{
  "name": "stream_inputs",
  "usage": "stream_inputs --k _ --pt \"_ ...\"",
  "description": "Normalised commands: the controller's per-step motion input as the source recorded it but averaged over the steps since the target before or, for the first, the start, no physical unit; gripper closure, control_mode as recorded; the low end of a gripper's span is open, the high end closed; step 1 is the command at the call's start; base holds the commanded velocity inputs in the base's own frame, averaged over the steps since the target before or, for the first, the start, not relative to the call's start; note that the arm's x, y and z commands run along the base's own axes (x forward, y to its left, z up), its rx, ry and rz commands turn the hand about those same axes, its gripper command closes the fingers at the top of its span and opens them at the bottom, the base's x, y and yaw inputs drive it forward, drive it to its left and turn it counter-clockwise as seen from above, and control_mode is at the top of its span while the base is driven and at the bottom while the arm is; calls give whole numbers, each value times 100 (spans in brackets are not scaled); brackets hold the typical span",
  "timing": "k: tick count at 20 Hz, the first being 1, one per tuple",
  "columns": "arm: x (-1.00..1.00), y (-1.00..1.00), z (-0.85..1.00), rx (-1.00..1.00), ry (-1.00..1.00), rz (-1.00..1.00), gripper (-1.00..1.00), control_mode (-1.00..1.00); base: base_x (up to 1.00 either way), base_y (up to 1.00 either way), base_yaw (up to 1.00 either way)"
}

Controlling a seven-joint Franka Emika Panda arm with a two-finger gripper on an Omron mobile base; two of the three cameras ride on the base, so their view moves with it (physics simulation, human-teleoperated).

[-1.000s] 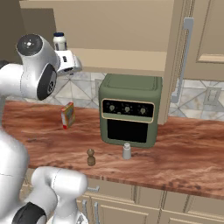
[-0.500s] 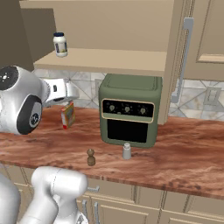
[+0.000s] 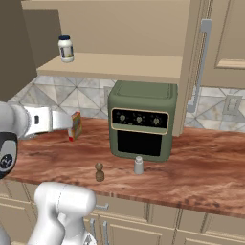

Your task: There are various items on the counter. Only move the condiments/shakers into the cabinet.

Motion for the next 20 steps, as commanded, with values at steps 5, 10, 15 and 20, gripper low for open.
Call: stream_inputs --k 5,10,15,20 --pt "-5 11 -6 0 -3 -32 -100 -100 0 0 0" --pt "0 3 -19 0 3 -34 -100 -100 0 0 0" --pt "-40 2 -59 0 0 -19 -100 -100 0 0 0" --pt "-42 14 -78 -3 -2 -16 -100 -100 0 0 0"
